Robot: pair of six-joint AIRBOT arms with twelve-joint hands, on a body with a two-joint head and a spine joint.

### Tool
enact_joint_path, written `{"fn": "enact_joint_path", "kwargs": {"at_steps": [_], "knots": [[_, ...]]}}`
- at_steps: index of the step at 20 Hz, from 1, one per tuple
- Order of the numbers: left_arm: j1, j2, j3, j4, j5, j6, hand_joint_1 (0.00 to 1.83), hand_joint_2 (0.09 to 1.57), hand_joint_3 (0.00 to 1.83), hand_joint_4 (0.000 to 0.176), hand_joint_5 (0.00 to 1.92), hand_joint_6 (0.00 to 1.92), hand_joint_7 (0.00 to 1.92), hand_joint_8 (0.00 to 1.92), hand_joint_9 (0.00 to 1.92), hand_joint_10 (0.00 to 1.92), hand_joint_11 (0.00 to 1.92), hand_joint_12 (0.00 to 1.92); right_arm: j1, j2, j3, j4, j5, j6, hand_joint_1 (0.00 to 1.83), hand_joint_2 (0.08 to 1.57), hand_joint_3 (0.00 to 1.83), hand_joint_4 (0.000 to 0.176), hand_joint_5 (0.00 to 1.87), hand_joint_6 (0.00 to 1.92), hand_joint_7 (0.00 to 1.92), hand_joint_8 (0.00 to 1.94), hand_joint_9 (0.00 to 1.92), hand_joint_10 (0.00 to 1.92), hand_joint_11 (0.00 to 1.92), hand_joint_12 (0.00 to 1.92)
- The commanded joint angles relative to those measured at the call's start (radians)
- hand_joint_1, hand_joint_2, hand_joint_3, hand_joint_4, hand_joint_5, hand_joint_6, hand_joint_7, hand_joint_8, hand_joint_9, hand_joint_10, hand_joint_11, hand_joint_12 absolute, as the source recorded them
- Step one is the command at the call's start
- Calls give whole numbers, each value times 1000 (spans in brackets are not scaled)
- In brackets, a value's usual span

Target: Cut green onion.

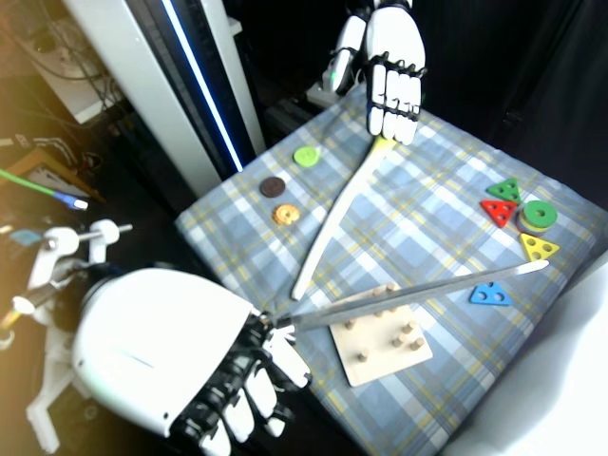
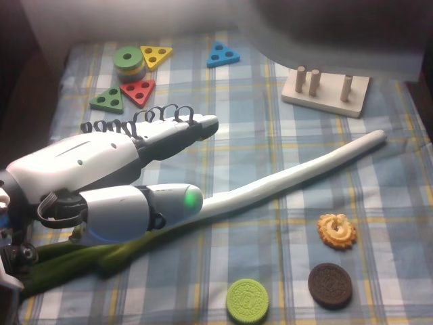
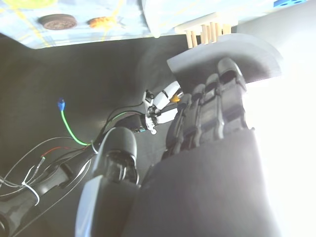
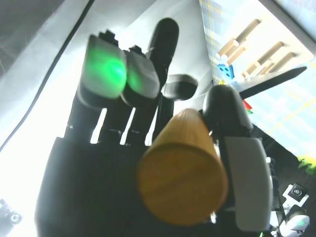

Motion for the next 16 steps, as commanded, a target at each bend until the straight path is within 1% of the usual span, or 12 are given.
{"fn": "enact_joint_path", "kwargs": {"at_steps": [1, 3, 4, 5, 7, 8, 9, 11, 12, 13, 14, 16], "knots": [[-7, -5, 1, -4, -119, -3, 0, 1437, 1, 0, 28, 0, 0, 0, 0, 0, 0, 231, 14, 5, 5, 1, 80, -5, 418, 1454, 0, 146, 823, 1921, 1125, 1941, 1287, 1921, 1396, 1921], [-7, -6, 1, -4, -117, -3, 0, 1436, 0, 0, 32, 2, 5, 2, 6, 2, 0, 271, 15, 4, 4, -10, 75, -5, 392, 1450, 0, 141, 855, 1921, 1157, 1941, 1310, 1921, 1398, 1921], [-7, -6, 1, -4, -116, -3, 0, 1436, 0, 0, 17, 4, 0, 0, 6, 1, 0, 314, 15, 4, 2, -12, 74, -5, 400, 1455, 1, 144, 868, 1921, 1167, 1941, 1315, 1921, 1398, 1921], [-7, -6, 1, -4, -116, -3, 0, 1436, 0, 0, 18, 6, 4, 1, 12, 3, 0, 325, 15, 4, 1, -13, 73, -5, 418, 1467, 3, 141, 871, 1921, 1167, 1941, 1308, 1921, 1398, 1921], [-7, -6, 1, -4, -115, -3, 0, 1439, 2, 0, 19, 6, 3, 1, 8, 1, 0, 327, 18, 4, -1, -15, 73, -5, 423, 1467, 0, 143, 875, 1921, 1164, 1941, 1292, 1921, 1377, 1921], [-7, -7, 1, -4, -114, -3, 0, 1441, 2, 0, 17, 3, 0, 0, 7, 0, 0, 305, 24, 4, -3, -23, 73, -5, 408, 1465, 0, 136, 870, 1921, 1165, 1941, 1290, 1921, 1387, 1921], [-7, -7, 1, -4, -114, -3, 0, 1442, 2, 0, 16, 2, 0, 0, 9, 1, 0, 303, 31, 3, -3, -30, 71, -5, 408, 1459, 0, 135, 875, 1921, 1168, 1941, 1290, 1921, 1385, 1921], [-7, -8, 1, -4, -114, -3, 0, 1441, 1, 0, 23, 2, 0, 0, 0, 0, 0, 229, 50, -1, -3, -56, 55, -5, 419, 1490, 8, 137, 869, 1921, 1173, 1941, 1305, 1921, 1402, 1921], [-7, -9, 2, -4, -114, -3, 0, 1444, 2, 0, 31, 3, 5, 1, 1, 0, 0, 233, 61, -4, -3, -73, 43, -5, 437, 1498, 6, 134, 868, 1921, 1184, 1941, 1329, 1921, 1428, 1921], [-7, -9, 2, -4, -115, -3, 0, 1443, 1, 0, 47, 5, 18, 4, 10, 2, 0, 275, 69, -6, -3, -85, 33, -5, 429, 1499, 4, 133, 883, 1921, 1187, 1941, 1331, 1921, 1428, 1921], [-7, -10, 1, -4, -115, -3, 0, 1442, 0, 0, 26, 6, 3, 0, 1, 0, 0, 221, 70, -7, -4, -93, 30, -5, 397, 1499, 3, 138, 893, 1921, 1187, 1941, 1336, 1921, 1429, 1921], [-7, -10, 1, -4, -116, -3, 0, 1441, 0, 0, 29, 8, 0, 0, 0, 0, 0, 205, 70, -7, -8, -94, 30, -5, 409, 1488, 0, 138, 959, 1921, 1227, 1941, 1358, 1921, 1438, 1921]]}}
